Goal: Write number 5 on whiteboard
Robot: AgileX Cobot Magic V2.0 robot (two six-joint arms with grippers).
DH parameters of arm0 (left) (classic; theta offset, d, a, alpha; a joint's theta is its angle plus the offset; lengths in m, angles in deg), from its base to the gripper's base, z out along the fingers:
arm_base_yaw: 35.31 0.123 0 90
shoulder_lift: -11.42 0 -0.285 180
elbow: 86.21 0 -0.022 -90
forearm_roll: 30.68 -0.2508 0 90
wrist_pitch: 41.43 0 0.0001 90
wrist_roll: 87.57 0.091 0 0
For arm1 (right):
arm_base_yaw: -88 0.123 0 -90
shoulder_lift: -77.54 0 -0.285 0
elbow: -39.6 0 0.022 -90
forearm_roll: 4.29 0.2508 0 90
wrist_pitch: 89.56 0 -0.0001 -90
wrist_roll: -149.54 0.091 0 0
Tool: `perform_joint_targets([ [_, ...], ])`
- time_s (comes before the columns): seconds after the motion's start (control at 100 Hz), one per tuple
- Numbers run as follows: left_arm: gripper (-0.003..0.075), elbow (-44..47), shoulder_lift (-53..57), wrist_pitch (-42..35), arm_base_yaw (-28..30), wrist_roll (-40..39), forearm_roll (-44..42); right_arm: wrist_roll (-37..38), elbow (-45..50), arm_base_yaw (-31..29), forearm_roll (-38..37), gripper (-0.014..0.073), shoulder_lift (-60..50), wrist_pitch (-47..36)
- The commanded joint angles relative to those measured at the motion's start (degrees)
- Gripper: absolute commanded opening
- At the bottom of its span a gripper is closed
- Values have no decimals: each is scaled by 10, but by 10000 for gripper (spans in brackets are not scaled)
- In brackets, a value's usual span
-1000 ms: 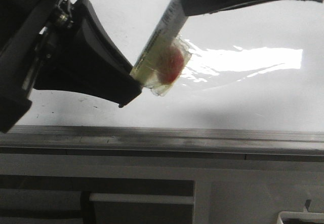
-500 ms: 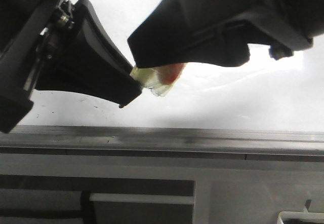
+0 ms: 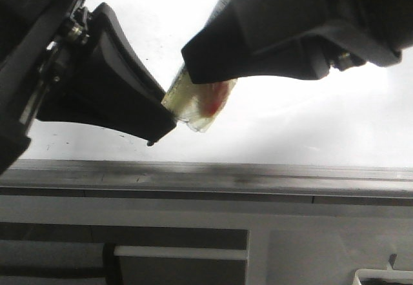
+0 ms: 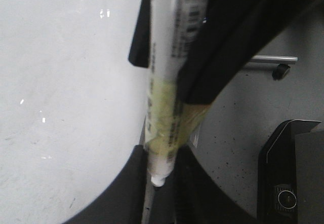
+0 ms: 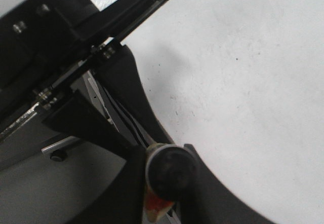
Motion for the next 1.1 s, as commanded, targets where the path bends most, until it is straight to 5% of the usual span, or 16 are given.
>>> perform_joint_targets([
  [0.0,-3,-19,12,-34,-5,-2,40,1,-20,1,0,-71,-6,-52],
  [0.11,163,-19,18,-34,-5,-3,64,1,-20,1,0,-71,-7,-51],
  [0.23,473,-19,40,-34,-3,-36,84,-1,-20,1,0,-71,-10,-47],
  [0.33,571,-19,75,-37,-3,-51,82,-1,-20,1,-36,-52,-21,-32],
  [0.69,403,51,257,-125,60,-190,82,-1,-20,0,-119,-41,-88,29],
  [1.0,9,152,319,-189,94,-222,164,-2,-20,-76,-158,-41,-84,-57],
  [1.09,-20,155,319,-189,94,-222,165,-1,-22,-100,-158,-41,-84,-66],
])
